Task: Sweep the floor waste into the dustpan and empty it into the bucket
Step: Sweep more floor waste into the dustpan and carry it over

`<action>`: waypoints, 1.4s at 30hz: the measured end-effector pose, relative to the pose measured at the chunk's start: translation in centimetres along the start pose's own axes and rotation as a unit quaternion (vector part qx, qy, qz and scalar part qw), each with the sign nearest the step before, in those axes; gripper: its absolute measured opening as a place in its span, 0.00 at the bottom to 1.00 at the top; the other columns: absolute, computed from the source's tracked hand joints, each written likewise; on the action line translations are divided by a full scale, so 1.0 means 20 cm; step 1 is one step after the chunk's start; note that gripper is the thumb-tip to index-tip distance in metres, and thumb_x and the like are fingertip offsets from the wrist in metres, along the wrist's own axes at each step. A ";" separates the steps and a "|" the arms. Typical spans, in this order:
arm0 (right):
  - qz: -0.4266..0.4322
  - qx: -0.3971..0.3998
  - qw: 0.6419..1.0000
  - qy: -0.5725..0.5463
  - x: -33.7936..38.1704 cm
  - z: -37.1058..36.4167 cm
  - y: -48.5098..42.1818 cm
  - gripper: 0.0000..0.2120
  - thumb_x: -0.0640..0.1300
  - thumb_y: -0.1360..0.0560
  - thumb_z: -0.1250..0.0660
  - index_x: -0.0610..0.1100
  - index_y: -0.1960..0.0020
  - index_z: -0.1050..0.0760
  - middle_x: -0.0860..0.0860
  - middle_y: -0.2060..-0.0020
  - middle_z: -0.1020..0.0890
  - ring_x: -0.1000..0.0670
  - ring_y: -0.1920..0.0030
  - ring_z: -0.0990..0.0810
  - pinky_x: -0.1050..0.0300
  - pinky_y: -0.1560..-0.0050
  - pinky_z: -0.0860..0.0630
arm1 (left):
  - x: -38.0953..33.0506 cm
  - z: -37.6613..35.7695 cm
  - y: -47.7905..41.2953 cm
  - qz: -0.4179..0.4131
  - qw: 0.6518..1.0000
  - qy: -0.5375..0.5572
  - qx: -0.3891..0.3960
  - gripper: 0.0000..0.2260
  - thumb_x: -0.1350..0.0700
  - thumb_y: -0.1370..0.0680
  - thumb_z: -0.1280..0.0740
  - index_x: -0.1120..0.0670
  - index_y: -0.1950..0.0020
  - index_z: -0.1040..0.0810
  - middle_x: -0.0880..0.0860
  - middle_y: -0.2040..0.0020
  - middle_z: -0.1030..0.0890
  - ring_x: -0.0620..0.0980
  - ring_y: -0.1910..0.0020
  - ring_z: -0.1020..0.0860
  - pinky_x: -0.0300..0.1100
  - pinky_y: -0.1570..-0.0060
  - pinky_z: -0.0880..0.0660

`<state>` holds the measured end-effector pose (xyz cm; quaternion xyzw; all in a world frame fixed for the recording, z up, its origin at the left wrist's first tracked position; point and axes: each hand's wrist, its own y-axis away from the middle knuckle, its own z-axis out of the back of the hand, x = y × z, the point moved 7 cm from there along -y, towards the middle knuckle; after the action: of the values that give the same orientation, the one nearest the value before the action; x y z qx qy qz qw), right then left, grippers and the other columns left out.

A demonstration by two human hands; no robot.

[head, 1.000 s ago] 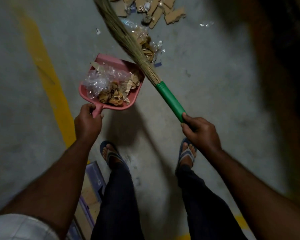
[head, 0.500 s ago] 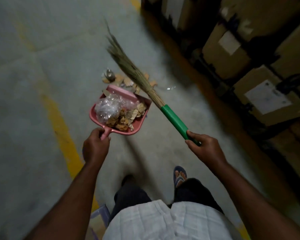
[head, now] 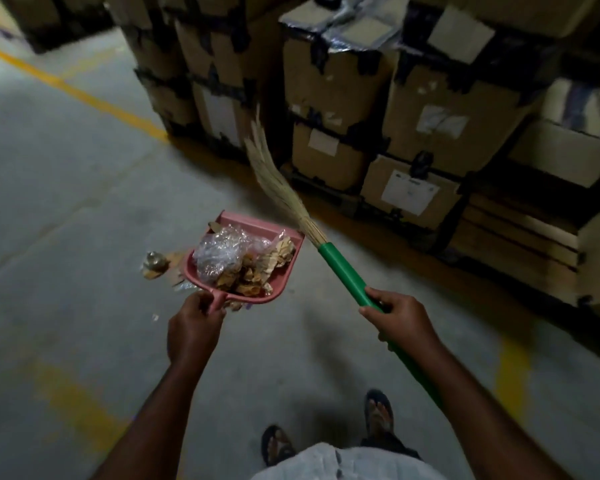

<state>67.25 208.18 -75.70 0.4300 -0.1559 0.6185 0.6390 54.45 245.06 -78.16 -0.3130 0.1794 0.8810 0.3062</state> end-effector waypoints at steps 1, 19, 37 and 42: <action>-0.009 -0.013 1.000 -0.006 -0.04 0.06 0.03 0.24 0.49 0.27 0.26 0.54 0.31 0.26 0.52 0.52 0.18 0.48 0.68 0.18 0.60 0.74 0.23 | -0.05 -0.01 0.01 -0.013 1.000 -0.002 0.010 0.14 0.53 0.30 0.24 0.49 0.45 0.18 0.54 0.52 0.15 0.58 0.51 0.18 0.46 0.53 0.25; -0.107 -0.261 0.954 -0.104 -1.22 1.33 0.89 0.20 0.42 0.28 0.24 0.50 0.37 0.20 0.52 0.53 0.16 0.56 0.76 0.21 0.62 0.75 0.23 | -1.32 -1.01 0.95 -0.296 0.930 -0.010 0.218 0.14 0.53 0.30 0.23 0.46 0.46 0.19 0.47 0.56 0.18 0.48 0.59 0.21 0.44 0.61 0.23; -0.292 -0.468 0.801 -0.233 -2.12 1.78 1.75 0.20 0.43 0.29 0.23 0.50 0.38 0.20 0.55 0.72 0.17 0.54 0.75 0.21 0.50 0.70 0.19 | -2.24 -2.13 2.01 -0.440 0.784 -0.045 0.435 0.17 0.53 0.31 0.22 0.45 0.44 0.20 0.44 0.54 0.17 0.47 0.56 0.18 0.50 0.58 0.19; -0.316 -0.519 0.760 -0.229 -2.20 1.91 1.75 0.20 0.43 0.29 0.24 0.52 0.39 0.20 0.56 0.74 0.19 0.52 0.76 0.20 0.56 0.70 0.22 | -2.55 -2.42 2.22 -0.479 0.740 -0.035 0.472 0.12 0.48 0.28 0.25 0.45 0.45 0.19 0.43 0.56 0.17 0.46 0.59 0.18 0.47 0.60 0.20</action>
<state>39.43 146.18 -73.16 0.1859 -0.4502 0.0891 0.8688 78.32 165.44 -74.58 -0.1421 0.3878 0.4312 0.8022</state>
